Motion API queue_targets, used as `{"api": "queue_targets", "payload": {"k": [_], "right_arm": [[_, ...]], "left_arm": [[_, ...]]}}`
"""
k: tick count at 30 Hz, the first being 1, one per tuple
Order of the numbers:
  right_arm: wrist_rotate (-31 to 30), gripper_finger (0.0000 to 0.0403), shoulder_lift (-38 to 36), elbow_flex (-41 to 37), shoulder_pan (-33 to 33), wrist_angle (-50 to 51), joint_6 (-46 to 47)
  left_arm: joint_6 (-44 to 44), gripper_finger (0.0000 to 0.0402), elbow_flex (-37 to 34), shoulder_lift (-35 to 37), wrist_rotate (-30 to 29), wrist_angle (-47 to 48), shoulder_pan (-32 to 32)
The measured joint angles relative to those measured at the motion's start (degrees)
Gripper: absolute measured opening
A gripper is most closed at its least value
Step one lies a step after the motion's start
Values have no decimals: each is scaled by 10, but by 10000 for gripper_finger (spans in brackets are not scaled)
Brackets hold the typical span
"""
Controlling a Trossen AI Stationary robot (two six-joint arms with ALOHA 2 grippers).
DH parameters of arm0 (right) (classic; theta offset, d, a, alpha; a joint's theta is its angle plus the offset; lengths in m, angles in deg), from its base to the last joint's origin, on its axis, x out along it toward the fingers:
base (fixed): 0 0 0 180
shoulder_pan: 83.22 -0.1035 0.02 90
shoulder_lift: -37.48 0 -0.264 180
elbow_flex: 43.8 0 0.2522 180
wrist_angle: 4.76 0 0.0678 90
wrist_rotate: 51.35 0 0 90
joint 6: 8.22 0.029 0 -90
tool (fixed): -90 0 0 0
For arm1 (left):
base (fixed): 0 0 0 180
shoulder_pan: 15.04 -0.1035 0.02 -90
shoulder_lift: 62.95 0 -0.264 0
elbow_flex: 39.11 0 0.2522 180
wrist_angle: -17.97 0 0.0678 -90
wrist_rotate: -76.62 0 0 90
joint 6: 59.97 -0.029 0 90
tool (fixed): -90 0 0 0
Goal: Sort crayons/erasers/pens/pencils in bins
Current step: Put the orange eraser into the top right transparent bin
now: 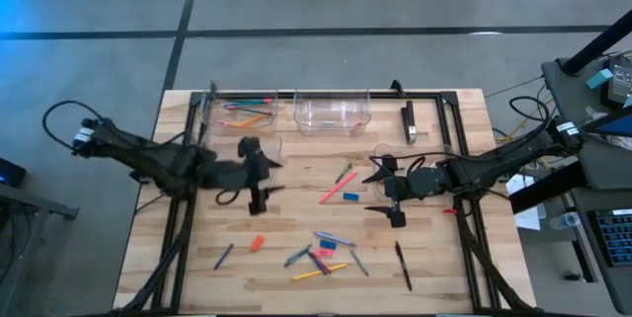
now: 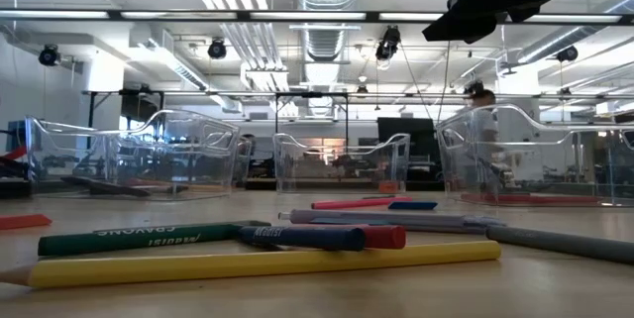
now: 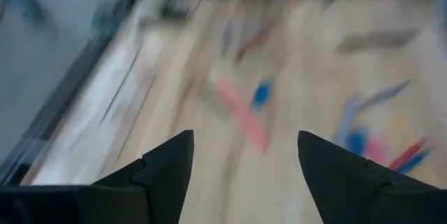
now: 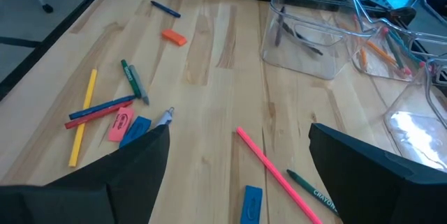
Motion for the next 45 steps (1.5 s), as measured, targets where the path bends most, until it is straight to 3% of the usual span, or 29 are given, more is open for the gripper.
{"api": "queue_targets", "payload": {"k": [7, 13, 17, 24, 30, 45], "right_arm": [[0, 329, 0, 0, 0, 0, 0], [0, 329, 0, 0, 0, -1, 0], [0, 329, 0, 0, 0, -1, 0], [0, 329, 0, 0, 0, -3, 0], [0, 329, 0, 0, 0, -32, 36], [0, 329, 0, 0, 0, -37, 136]], "left_arm": [[-63, 239, -70, -23, -104, -285, 106], [-29, 240, -112, -91, -107, -376, 129], [73, 240, -112, -124, -88, -321, 140], [369, 240, -110, -142, -11, -72, 175], [547, 240, -111, -155, 88, 43, 209], [627, 240, -110, -273, 126, 50, 219]]}}
